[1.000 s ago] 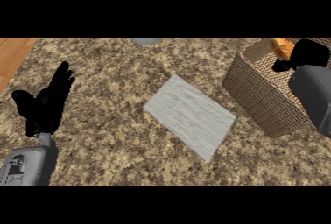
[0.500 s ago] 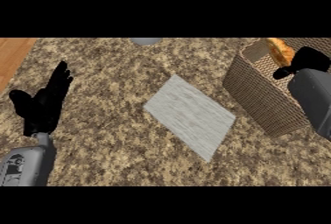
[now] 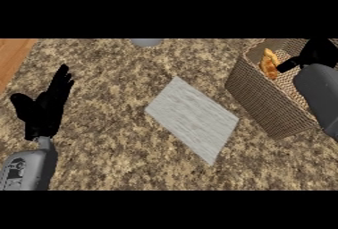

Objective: Pick the croissant from the placemat and place it in the basket

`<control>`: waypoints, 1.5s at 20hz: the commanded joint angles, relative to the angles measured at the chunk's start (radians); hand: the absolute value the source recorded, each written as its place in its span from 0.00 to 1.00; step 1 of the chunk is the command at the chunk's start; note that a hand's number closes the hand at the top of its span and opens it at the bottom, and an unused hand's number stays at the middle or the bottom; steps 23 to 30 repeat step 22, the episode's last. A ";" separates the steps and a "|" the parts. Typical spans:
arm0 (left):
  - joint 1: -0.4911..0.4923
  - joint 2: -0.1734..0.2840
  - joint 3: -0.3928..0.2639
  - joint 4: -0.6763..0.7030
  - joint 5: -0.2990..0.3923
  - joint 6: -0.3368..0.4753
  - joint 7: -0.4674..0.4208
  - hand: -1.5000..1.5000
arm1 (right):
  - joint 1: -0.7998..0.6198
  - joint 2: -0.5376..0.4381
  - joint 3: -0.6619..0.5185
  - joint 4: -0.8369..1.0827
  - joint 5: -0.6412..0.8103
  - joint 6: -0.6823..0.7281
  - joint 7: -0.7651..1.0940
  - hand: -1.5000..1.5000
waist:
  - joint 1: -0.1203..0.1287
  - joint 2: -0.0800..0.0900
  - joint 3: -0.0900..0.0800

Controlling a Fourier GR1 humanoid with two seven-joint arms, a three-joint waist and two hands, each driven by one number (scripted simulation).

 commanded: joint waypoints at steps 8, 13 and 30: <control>0.050 0.010 0.010 -0.039 -0.011 0.010 0.010 0.50 | 0.101 -0.043 -0.210 -0.171 -0.198 -0.234 -0.077 0.00 | -0.037 -0.017 -0.001; 0.091 0.016 0.025 -0.081 0.005 0.005 0.037 0.50 | 0.233 -0.064 -0.277 -0.348 -0.300 -0.205 -0.121 0.00 | -0.071 -0.032 -0.002; 0.092 -0.006 0.041 0.001 0.001 0.018 -0.041 0.50 | 0.638 -0.073 -0.295 -0.847 -0.433 -0.089 -0.151 0.00 | -0.088 -0.030 -0.004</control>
